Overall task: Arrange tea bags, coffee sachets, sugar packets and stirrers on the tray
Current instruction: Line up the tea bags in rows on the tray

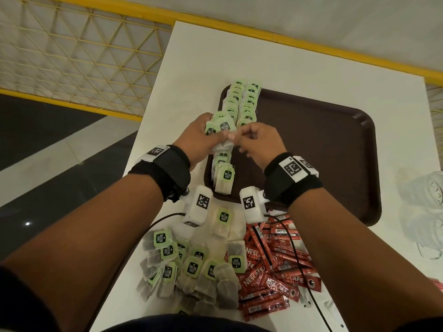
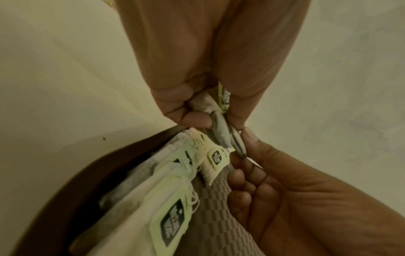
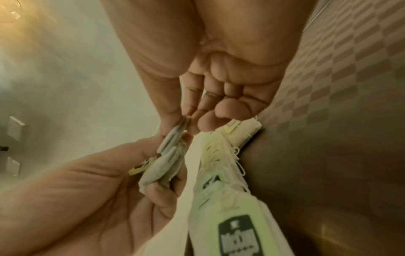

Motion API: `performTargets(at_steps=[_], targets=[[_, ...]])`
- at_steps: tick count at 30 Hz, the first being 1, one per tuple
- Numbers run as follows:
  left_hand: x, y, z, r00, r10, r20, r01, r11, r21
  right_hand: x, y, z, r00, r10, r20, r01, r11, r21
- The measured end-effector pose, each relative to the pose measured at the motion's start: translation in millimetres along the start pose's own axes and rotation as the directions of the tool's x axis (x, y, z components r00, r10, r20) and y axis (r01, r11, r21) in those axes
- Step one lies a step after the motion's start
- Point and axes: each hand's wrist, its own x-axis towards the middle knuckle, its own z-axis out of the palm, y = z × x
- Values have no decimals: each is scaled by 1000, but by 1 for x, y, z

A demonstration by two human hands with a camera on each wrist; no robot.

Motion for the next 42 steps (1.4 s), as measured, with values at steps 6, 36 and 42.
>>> performTargets(at_steps=[6, 36, 42], targets=[[-1, -2, 6, 1000, -12, 10, 13, 999, -43, 3, 10, -3, 989, 146, -10, -140, 966, 218], [-4, -14, -1, 999, 0, -52, 1, 1000, 18, -1, 12, -5, 991, 65, -120, -75, 994, -84], [-4, -16, 5, 1000, 15, -28, -15, 1000, -2, -11, 14, 2, 996, 83, -23, -82, 995, 57]])
